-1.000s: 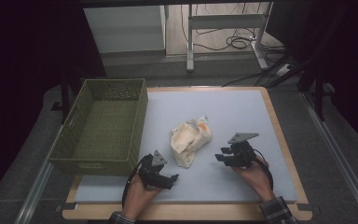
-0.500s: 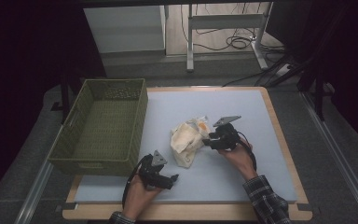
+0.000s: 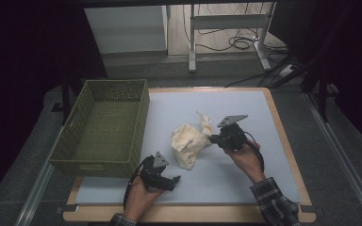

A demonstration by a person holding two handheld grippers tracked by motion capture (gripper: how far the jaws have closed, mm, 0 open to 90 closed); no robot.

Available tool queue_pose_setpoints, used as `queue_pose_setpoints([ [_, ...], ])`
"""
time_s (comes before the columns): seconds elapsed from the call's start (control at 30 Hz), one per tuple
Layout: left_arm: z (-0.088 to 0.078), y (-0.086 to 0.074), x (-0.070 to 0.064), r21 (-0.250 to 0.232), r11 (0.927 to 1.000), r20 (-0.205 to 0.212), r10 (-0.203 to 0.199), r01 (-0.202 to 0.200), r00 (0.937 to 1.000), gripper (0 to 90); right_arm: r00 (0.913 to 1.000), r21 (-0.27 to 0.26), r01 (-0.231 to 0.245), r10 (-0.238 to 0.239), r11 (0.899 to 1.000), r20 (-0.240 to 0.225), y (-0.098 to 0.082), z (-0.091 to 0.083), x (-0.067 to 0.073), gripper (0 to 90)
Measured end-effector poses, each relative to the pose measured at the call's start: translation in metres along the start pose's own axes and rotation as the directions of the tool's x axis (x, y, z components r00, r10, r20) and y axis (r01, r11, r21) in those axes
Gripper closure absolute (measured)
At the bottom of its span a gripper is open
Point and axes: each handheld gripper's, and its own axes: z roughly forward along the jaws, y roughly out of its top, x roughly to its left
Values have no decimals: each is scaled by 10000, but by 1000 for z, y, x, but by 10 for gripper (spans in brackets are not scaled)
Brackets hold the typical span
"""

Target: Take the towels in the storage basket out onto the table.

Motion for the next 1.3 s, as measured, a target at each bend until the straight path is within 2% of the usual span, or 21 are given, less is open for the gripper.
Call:
queue_pose_setpoints([
  [0.1, 0, 0, 0, 0, 10000, 0, -2, 2, 10000, 73, 10000, 59, -54, 54, 10000, 57, -4, -18, 0, 869],
  [0.23, 0, 0, 0, -15, 10000, -4, -27, 27, 10000, 73, 9994, 118, -310, 308, 9995, 166, -20, -44, 0, 868],
  [0.3, 0, 0, 0, -14, 10000, -3, -26, 26, 10000, 73, 9985, 252, -416, 407, 9988, 357, -32, -55, -2, 868],
  [0.4, 0, 0, 0, 14, 10000, 10, -25, 25, 10000, 73, 9954, 345, -819, 800, 9960, 529, -55, -69, -6, 867],
  [0.43, 0, 0, 0, -17, 10000, 11, -61, 61, 10000, 73, 9931, 451, -998, 968, 9940, 660, -71, -76, -10, 866],
  [0.47, 0, 0, 0, -8, 10000, 6, -48, 48, 10000, 73, 9931, 451, -998, 968, 9940, 660, -71, -76, -10, 866],
  [0.6, 0, 0, 0, -11, 10000, 4, -39, 39, 10000, 73, 9855, 734, -1610, 1563, 9842, 654, -108, -76, -16, 848],
  [0.63, 0, 0, 0, -7, 10000, 0, -38, 38, 10000, 73, 9831, 830, -1764, 1714, 9808, 638, -119, -75, -17, 785],
  [0.73, 0, 1, -1, -5, 10000, -50, -93, 93, 9999, 79, 9811, 738, -1822, 1763, 9805, 803, -126, -81, -18, 751],
  [0.77, -2, 2, -3, 60, 10000, -33, -37, 37, 10000, 86, 9797, 688, -1869, 1808, 9800, 863, -126, -84, -19, 739],
  [0.83, -4, 6, -6, 67, 9998, 147, 184, -185, 9997, 217, 9778, 339, -1834, 1788, 9824, 1097, -122, -96, -23, 723],
  [0.87, -4, 10, -9, 42, 9996, 187, 267, -268, 9995, 226, 9771, 288, -1813, 1767, 9830, 1187, -120, -99, -25, 722],
  [0.9, -4, 13, -11, 58, 9995, 265, 323, -325, 9991, 273, 9761, 160, -1757, 1721, 9843, 1326, -114, -101, -30, 722],
  [0.93, -4, 18, -13, 91, 9989, 532, 451, -456, 9976, 273, 9761, 160, -1757, 1721, 9843, 1326, -114, -101, -30, 722],
  [0.97, -3, 23, -16, 73, 9983, 711, 578, -585, 9958, 337, 9761, 73, -1752, 1728, 9845, 1315, -110, -100, -33, 723],
  [1.07, 2, 39, -23, -13, 9972, 1323, 747, -752, 9884, 398, 9761, -70, -1695, 1688, 9855, 1365, -97, -90, -42, 723],
  [1.17, 11, 53, -30, -129, 9966, 1643, 820, -810, 9830, 403, 9775, -72, -1624, 1619, 9867, 1352, -84, -73, -51, 722],
  [1.2, 14, 56, -32, -131, 9964, 1715, 850, -840, 9815, 385, 9777, -61, -1635, 1629, 9865, 1329, -80, -66, -54, 716],
  [1.3, 29, 65, -39, -33, 9953, 1575, 962, -969, 9828, 282, 9769, 34, -1746, 1728, 9846, 1254, -69, -45, -61, 651],
])
